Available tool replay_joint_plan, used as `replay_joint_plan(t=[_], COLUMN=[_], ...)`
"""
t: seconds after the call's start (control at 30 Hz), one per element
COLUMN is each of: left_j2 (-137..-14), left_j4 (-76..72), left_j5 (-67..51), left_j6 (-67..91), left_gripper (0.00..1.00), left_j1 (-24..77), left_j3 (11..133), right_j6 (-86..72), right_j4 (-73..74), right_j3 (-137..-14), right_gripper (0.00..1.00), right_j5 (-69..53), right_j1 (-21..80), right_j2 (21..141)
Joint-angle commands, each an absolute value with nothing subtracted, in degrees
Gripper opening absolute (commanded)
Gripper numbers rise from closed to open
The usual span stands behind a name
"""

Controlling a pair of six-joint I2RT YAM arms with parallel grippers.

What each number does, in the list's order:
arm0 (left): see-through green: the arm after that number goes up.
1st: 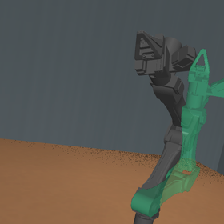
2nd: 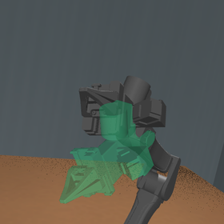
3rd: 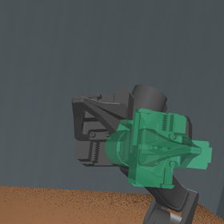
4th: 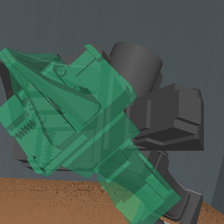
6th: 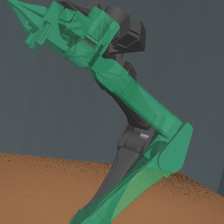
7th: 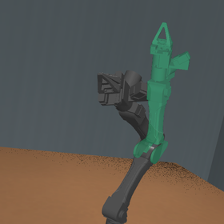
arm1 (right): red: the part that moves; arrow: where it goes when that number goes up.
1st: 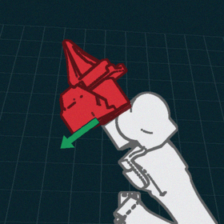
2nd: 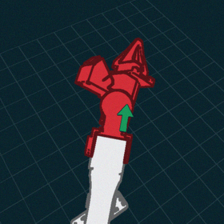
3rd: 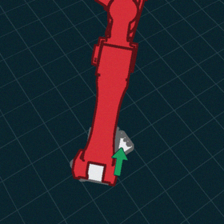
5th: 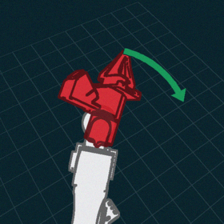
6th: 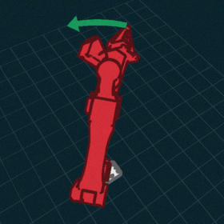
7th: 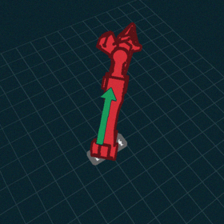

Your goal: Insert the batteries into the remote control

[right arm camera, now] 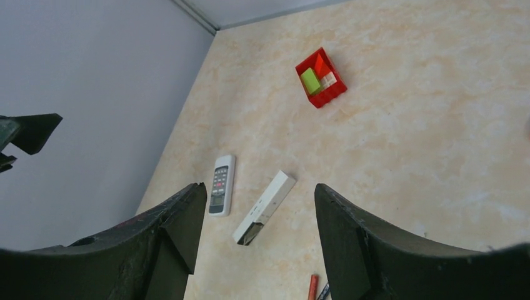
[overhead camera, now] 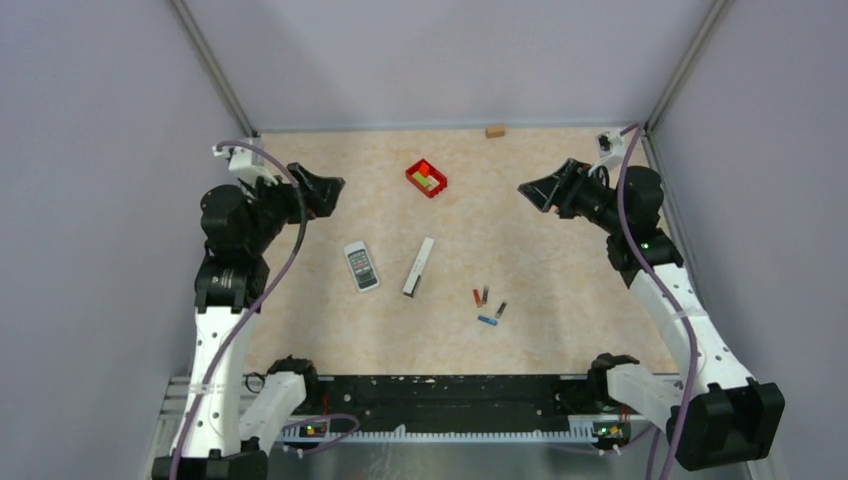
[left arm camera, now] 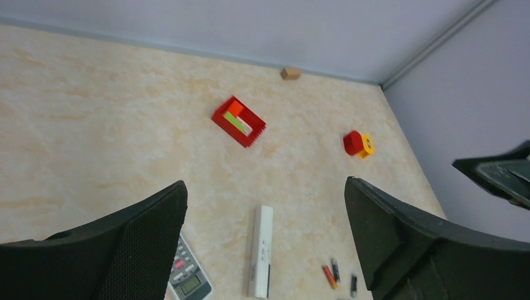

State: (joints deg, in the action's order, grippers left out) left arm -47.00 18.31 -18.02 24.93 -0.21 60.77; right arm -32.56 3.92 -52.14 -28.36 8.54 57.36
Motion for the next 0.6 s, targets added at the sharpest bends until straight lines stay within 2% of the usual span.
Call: replay_joint_plan(t=[0.0, 0.23, 0.47, 0.57], left_j2=[-52.0, -62.0, -77.3, -81.9], left_j4=[13.3, 11.6, 10.0, 8.6], left_j5=[-27.2, -13.5, -3.4, -0.6], left_j6=[29.5, 27.7, 24.7, 23.6], left_gripper=[0.99, 0.98, 0.83, 0.8], left_j1=[3.0, 21.3, 31.3, 35.2], left_j3=[55.9, 51.4, 51.4, 51.5], right_j6=[-35.2, -34.7, -36.4, -35.0], right_j4=[-0.6, 2.2, 4.3, 7.5], right_j3=[-50.5, -51.2, -51.2, -52.2], right_gripper=[0.65, 0.57, 0.52, 0.5], right_j5=[-26.1, -21.9, -21.3, -20.9], right_j1=[10.5, 15.3, 15.8, 15.8], right_j2=[60.3, 67.6, 72.5, 73.4])
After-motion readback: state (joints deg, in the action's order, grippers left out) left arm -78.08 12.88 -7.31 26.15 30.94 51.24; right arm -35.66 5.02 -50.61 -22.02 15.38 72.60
